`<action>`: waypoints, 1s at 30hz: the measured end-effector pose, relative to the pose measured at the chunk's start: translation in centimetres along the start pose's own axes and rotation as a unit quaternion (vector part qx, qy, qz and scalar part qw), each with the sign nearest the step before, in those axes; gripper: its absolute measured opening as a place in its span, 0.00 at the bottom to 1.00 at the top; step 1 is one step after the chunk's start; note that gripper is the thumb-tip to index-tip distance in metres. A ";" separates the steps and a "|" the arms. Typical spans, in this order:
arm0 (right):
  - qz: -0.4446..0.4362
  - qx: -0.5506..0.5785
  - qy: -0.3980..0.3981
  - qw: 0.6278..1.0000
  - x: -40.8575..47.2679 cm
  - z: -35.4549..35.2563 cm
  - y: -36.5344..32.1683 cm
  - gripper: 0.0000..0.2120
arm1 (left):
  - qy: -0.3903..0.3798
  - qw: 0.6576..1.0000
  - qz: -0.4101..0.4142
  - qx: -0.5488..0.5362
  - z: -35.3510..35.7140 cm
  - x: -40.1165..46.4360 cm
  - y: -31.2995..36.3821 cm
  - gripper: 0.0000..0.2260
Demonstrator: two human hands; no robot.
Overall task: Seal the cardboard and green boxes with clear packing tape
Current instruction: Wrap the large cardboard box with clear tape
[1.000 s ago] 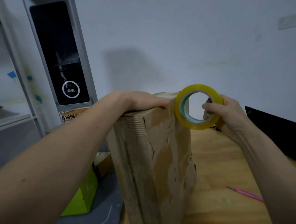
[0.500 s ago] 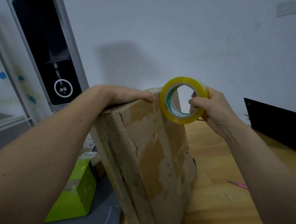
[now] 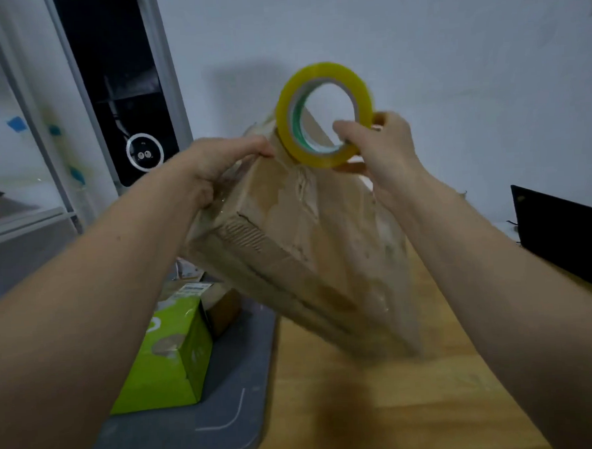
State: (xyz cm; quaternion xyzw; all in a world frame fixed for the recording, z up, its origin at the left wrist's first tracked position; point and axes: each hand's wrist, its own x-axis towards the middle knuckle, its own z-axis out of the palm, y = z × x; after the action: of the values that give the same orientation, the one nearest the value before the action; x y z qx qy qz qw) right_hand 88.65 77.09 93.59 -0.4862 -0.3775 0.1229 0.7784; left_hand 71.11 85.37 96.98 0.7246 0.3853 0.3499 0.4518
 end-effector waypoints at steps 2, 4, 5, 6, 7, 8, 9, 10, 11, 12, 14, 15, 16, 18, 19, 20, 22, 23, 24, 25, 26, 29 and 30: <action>-0.035 -0.085 -0.010 0.996 0.1 1.0 0.2 0.16 | -0.006 0.997 -0.011 -0.073 0.8 -0.7 -2.0 0.10; -0.046 -0.146 -0.011 0.988 -0.2 1.8 1.6 0.13 | -0.018 0.989 -0.038 -0.143 2.1 -1.6 -5.0 0.11; -0.041 -0.168 -0.010 0.985 -0.5 2.0 2.9 0.13 | -0.015 0.982 -0.071 -0.172 2.8 -1.8 -6.5 0.11; -0.031 -0.189 -0.015 0.981 -0.9 2.2 4.3 0.12 | -0.017 0.975 -0.100 -0.196 3.3 -1.6 -8.5 0.10; -0.018 -0.207 -0.025 0.978 -1.4 2.4 5.8 0.12 | -0.008 0.967 -0.131 -0.219 3.7 -1.5 -10.3 0.08; -0.003 -0.223 -0.039 0.974 -1.9 2.5 7.3 0.13 | -0.001 0.961 -0.144 -0.236 3.9 -1.0 -12.5 0.10; 0.009 -0.236 -0.054 0.970 -2.4 2.8 8.6 0.13 | -0.001 0.955 -0.153 -0.254 4.0 -0.9 -14.1 0.19; 0.017 -0.247 -0.066 0.967 -2.9 3.1 9.6 0.14 | 0.000 0.948 -0.164 -0.272 4.2 -0.5 -15.9 0.31; 0.020 -0.255 -0.075 0.964 -3.3 3.6 10.3 0.14 | 0.001 0.940 -0.179 -0.292 4.2 -0.6 -17.0 0.38; 0.021 -0.261 -0.081 0.962 -3.7 4.1 10.9 0.14 | 0.004 0.932 -0.194 -0.305 4.2 -0.6 -18.1 0.36; 0.024 -0.270 -0.092 0.958 -4.2 5.0 12.0 0.14 | -0.006 0.921 -0.220 -0.321 4.1 -1.0 -19.5 0.25; 0.030 -0.277 -0.099 0.955 -4.4 5.4 12.5 0.15 | -0.012 0.919 -0.230 -0.321 4.1 -1.2 -20.3 0.22; 0.036 -0.285 -0.108 0.952 -4.7 5.8 13.1 0.16 | -0.016 0.920 -0.232 -0.316 4.0 -1.5 -21.0 0.20; 0.054 -0.296 -0.129 0.945 -5.2 6.4 14.3 0.19 | -0.032 0.921 -0.232 -0.312 3.9 -2.0 -22.2 0.14; 0.063 -0.297 -0.140 0.942 -5.6 6.7 14.9 0.20 | -0.034 0.920 -0.233 -0.312 4.0 -2.1 -22.7 0.12; 0.072 -0.297 -0.152 0.940 -5.9 7.0 15.4 0.22 | -0.029 0.927 -0.233 -0.293 4.0 -2.0 -23.0 0.11; 0.089 -0.300 -0.172 0.934 -6.5 7.6 16.3 0.24 | -0.004 0.949 -0.214 -0.229 4.1 -1.5 -23.7 0.13; 0.090 -0.301 -0.172 0.934 -6.7 7.9 16.7 0.24 | 0.013 0.964 -0.189 -0.189 4.2 -1.1 -23.9 0.15; 0.092 -0.300 -0.165 0.935 -6.9 8.1 17.1 0.24 | 0.026 0.974 -0.159 -0.158 4.3 -0.9 -23.9 0.19; 0.099 -0.302 -0.155 0.936 -6.8 8.1 17.4 0.25 | 0.034 0.981 -0.129 -0.140 4.4 -0.7 -24.0 0.22; 0.115 -0.306 -0.146 0.934 -6.7 8.1 17.7 0.26 | 0.032 0.985 -0.110 -0.129 4.6 -0.7 -23.9 0.24; 0.159 -0.331 -0.141 0.919 -6.6 7.4 18.7 0.24 | 0.011 0.989 -0.106 -0.103 4.6 -0.6 -23.6 0.25; 0.163 -0.342 -0.140 0.915 -6.6 7.3 18.9 0.20 | 0.000 0.990 -0.109 -0.085 4.5 -0.5 -23.5 0.24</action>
State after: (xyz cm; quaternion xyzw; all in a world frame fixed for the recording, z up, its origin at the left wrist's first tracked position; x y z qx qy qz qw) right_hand 82.33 87.62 76.23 -0.7555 -0.4170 0.1785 0.4728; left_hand 69.05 90.14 73.63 0.6371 0.4309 0.3299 0.5473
